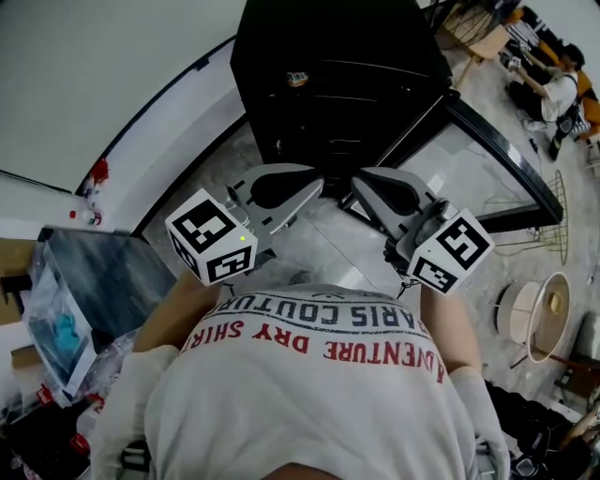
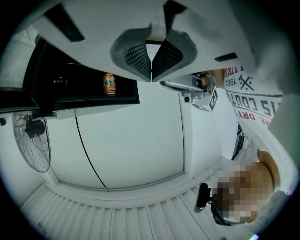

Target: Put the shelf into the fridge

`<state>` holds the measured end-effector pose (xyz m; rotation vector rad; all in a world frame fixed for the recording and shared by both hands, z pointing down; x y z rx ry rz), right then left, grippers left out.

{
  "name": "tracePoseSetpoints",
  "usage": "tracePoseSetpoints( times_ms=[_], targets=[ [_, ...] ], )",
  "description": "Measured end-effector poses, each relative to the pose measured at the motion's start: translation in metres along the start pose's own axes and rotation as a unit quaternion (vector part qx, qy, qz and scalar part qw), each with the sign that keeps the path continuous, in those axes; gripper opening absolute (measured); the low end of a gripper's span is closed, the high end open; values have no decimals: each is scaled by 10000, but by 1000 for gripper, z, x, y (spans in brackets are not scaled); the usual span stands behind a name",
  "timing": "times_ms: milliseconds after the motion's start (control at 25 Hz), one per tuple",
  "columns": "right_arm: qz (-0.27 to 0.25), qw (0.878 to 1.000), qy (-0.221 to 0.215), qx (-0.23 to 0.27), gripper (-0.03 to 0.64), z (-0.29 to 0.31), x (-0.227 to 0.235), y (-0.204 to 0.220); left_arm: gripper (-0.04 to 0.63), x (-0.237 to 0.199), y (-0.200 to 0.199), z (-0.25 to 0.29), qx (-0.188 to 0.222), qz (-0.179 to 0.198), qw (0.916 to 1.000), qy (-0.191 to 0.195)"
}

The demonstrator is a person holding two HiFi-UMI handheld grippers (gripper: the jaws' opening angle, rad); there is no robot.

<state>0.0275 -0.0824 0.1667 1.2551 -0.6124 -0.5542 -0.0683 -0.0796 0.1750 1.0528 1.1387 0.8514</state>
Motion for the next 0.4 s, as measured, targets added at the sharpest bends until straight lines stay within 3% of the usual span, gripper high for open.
tracePoseSetpoints(
  times_ms=[400],
  targets=[
    [145, 9999, 49, -76, 25, 5, 4, 9, 43, -5, 0, 2, 25, -95, 10000, -18]
  ],
)
Point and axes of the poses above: the fingertips, and each gripper's own axes: z forward along the fingers, x to its right, y out of its underside, the point moved 3 cm from there along -z, backward along the fingers, and after that the axes turned 15 degrees about y, right-handed, at the moved point
